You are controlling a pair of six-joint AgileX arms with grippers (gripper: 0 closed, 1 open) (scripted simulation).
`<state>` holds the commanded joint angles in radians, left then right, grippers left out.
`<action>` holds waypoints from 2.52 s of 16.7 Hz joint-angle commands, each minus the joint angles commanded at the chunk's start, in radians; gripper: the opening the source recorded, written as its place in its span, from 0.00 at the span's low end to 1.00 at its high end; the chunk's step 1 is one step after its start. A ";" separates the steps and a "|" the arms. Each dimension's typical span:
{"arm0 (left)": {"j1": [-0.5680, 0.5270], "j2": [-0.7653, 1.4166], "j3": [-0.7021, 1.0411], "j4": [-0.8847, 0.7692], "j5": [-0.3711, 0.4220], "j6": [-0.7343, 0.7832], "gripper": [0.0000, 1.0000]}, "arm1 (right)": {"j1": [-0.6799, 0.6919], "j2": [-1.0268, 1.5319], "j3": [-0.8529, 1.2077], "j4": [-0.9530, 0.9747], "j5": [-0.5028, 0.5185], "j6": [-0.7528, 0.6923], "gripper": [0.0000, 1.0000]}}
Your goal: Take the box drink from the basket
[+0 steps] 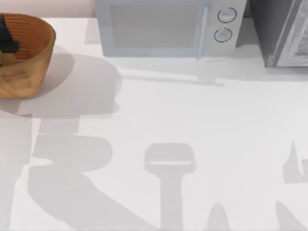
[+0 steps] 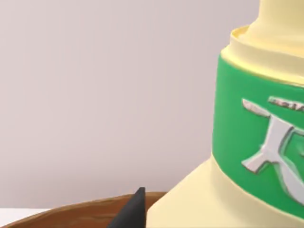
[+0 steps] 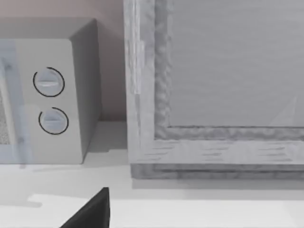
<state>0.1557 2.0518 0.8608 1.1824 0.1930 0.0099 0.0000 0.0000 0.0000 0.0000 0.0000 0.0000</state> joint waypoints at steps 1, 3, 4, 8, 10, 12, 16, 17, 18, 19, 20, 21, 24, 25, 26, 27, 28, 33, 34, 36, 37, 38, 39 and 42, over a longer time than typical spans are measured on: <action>0.000 0.000 0.000 0.000 0.000 0.000 0.17 | 0.000 0.000 0.000 0.000 0.000 0.000 1.00; 0.000 0.000 0.000 0.000 0.000 0.000 0.02 | 0.000 0.000 0.000 0.000 0.000 0.000 1.00; 0.000 0.000 0.000 0.000 0.000 0.000 0.00 | 0.000 0.000 0.000 0.000 0.000 0.000 1.00; 0.000 0.000 0.000 0.000 0.000 0.000 0.00 | 0.000 0.000 0.000 0.000 0.000 0.000 1.00; 0.000 0.000 0.000 0.000 0.000 0.000 0.00 | 0.000 0.000 0.000 0.000 0.000 0.000 1.00; 0.007 -0.025 -0.001 -0.002 0.001 0.003 0.00 | 0.000 0.000 0.000 0.000 0.000 0.000 1.00; 0.006 -0.063 0.027 -0.068 0.000 0.004 0.00 | 0.000 0.000 0.000 0.000 0.000 0.000 1.00; 0.006 -0.084 0.043 -0.106 -0.001 0.004 0.00 | 0.000 0.000 0.000 0.000 0.000 0.000 1.00; 0.006 -0.109 0.061 -0.149 -0.001 0.004 0.00 | 0.000 0.000 0.000 0.000 0.000 0.000 1.00; 0.006 -0.137 0.081 -0.196 -0.002 0.004 0.00 | 0.000 0.000 0.000 0.000 0.000 0.000 1.00; 0.006 -0.166 0.103 -0.247 -0.002 0.004 0.00 | 0.000 0.000 0.000 0.000 0.000 0.000 1.00; 0.006 -0.195 0.125 -0.299 -0.003 0.004 0.00 | 0.000 0.000 0.000 0.000 0.000 0.000 1.00; 0.005 -0.283 0.189 -0.451 -0.005 0.005 0.00 | 0.000 0.000 0.000 0.000 0.000 0.000 1.00; 0.005 -0.309 0.209 -0.496 -0.005 0.005 0.00 | 0.000 0.000 0.000 0.000 0.000 0.000 1.00; 0.005 -0.331 0.226 -0.535 -0.006 0.005 0.00 | 0.000 0.000 0.000 0.000 0.000 0.000 1.00; 0.005 -0.350 0.240 -0.568 -0.006 0.005 0.00 | 0.000 0.000 0.000 0.000 0.000 0.000 1.00; 0.005 -0.365 0.251 -0.594 -0.006 0.005 0.00 | 0.000 0.000 0.000 0.000 0.000 0.000 1.00; 0.006 -0.374 0.257 -0.613 -0.007 0.007 0.00 | 0.000 0.000 0.000 0.000 0.000 0.000 1.00; 0.006 -0.374 0.256 -0.614 -0.007 0.007 0.00 | 0.000 0.000 0.000 0.000 0.000 0.000 1.00; 0.002 -0.397 0.229 -0.630 -0.013 0.007 0.00 | 0.000 0.000 0.000 0.000 0.000 0.000 1.00; -0.003 -0.424 0.203 -0.644 -0.018 0.006 0.00 | 0.000 0.000 0.000 0.000 0.000 0.000 1.00; -0.008 -0.460 0.172 -0.662 -0.024 0.006 0.00 | 0.000 0.000 0.000 0.000 0.000 0.000 1.00; -0.014 -0.507 0.135 -0.683 -0.030 0.005 0.00 | 0.000 0.000 0.000 0.000 0.000 0.000 1.00; -0.033 -0.709 -0.001 -0.752 -0.053 0.003 0.00 | 0.000 0.000 0.000 0.000 0.000 0.000 1.00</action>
<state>0.1225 1.3429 0.8597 0.4308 0.1402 0.0132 0.0000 0.0000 0.0000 0.0000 0.0000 0.0000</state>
